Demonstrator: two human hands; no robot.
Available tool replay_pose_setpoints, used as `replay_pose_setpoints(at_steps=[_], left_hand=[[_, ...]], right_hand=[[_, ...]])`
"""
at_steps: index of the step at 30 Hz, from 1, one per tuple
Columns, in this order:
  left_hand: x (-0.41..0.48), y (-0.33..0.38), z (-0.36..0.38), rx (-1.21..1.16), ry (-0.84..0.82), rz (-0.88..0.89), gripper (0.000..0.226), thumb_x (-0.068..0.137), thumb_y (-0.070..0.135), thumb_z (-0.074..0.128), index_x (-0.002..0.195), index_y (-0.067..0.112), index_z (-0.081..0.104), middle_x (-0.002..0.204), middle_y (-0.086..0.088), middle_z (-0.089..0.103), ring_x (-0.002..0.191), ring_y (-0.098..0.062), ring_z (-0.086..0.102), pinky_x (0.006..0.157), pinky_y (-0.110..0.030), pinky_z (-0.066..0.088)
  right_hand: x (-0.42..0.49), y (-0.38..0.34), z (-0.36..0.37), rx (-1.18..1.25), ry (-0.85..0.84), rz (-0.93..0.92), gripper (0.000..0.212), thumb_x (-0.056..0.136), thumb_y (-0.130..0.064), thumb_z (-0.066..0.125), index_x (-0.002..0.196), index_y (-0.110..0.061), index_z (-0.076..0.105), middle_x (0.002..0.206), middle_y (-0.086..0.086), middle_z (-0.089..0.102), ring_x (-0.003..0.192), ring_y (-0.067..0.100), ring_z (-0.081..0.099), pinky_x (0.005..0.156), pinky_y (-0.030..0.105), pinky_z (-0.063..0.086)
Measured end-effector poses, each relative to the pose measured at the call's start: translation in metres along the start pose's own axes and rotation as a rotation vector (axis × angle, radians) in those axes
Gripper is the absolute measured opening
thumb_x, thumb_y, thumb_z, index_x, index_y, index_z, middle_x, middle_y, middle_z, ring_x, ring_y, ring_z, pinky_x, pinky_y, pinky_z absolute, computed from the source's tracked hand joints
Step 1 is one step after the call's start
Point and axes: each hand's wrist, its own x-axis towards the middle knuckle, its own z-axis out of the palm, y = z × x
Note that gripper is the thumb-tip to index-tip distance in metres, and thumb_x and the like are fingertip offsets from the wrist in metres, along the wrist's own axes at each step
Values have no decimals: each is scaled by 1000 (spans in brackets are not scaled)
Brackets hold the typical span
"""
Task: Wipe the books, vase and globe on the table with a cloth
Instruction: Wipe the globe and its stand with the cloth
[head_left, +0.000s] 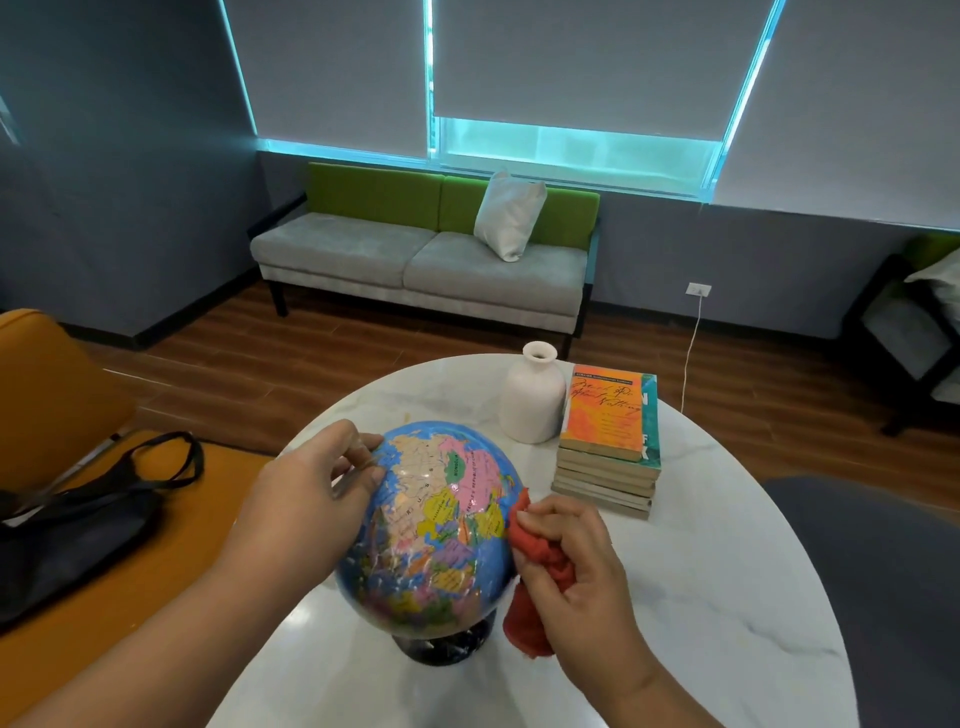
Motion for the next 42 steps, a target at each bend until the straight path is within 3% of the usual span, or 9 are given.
replay_pose_setpoints(at_steps=[5, 9, 16, 20, 25, 31, 34, 38, 42], left_hand=[[0, 1, 2, 22, -8, 4, 18, 90, 19, 64, 75, 24, 54, 100, 29, 59, 95, -9, 54, 74, -33, 54], [1, -2, 1, 3, -10, 2, 19, 90, 18, 63, 75, 23, 53, 104, 24, 61, 96, -11, 57, 74, -32, 55], [1, 1, 1, 17, -10, 3, 18, 90, 19, 63, 76, 23, 53, 103, 24, 59, 95, -9, 54, 76, -33, 55], [1, 4, 1, 52, -17, -11, 17, 91, 20, 62, 77, 24, 53, 104, 25, 58, 95, -9, 53, 77, -38, 57], [-1, 4, 0, 44, -15, -17, 17, 91, 21, 62, 77, 25, 53, 106, 23, 59, 96, -9, 54, 76, -36, 56], [-2, 5, -1, 55, -20, -14, 18, 90, 20, 63, 77, 26, 53, 109, 23, 62, 97, -10, 56, 80, -39, 56], [-4, 6, 1, 70, -17, -9, 19, 90, 20, 63, 77, 27, 52, 113, 20, 63, 96, -10, 55, 79, -38, 55], [-5, 4, 1, 63, -19, -3, 20, 90, 20, 63, 76, 28, 52, 115, 20, 63, 96, -8, 55, 79, -37, 55], [-6, 5, 0, 38, -20, -12, 20, 90, 19, 63, 76, 28, 52, 113, 21, 63, 99, -10, 57, 80, -38, 55]], right_hand=[[-16, 17, 4, -53, 36, 12, 45, 78, -7, 64, 104, -42, 54, 111, -20, 50, 112, 8, 54, 90, 10, 41], [-1, -7, 5, -34, -32, -89, 38, 80, -4, 64, 103, -33, 60, 115, -12, 50, 117, 5, 51, 93, 7, 40], [-13, 4, 2, 20, -11, -55, 41, 79, -2, 65, 96, -40, 62, 111, -18, 49, 111, 9, 56, 88, 10, 44], [-8, -5, 2, 4, -18, -47, 36, 80, -7, 65, 96, -39, 63, 110, -22, 49, 113, 7, 55, 88, 9, 45], [8, -24, 7, -82, -124, -151, 22, 84, -27, 60, 103, -34, 64, 113, -21, 49, 116, 15, 53, 94, 16, 45], [-2, 0, -8, -109, -110, -194, 33, 79, -9, 67, 102, -32, 65, 115, -19, 49, 112, 12, 55, 85, 14, 49], [3, -8, -7, -223, -117, -290, 26, 81, -19, 65, 103, -31, 65, 116, -20, 48, 110, 12, 54, 88, 15, 47], [16, -29, 2, -351, -184, -395, 37, 75, -11, 69, 106, -30, 64, 114, -16, 50, 108, 12, 49, 92, 14, 41], [19, -19, -6, -313, -194, -406, 35, 69, -6, 72, 99, -24, 70, 109, -12, 55, 103, 15, 53, 87, 18, 45]])
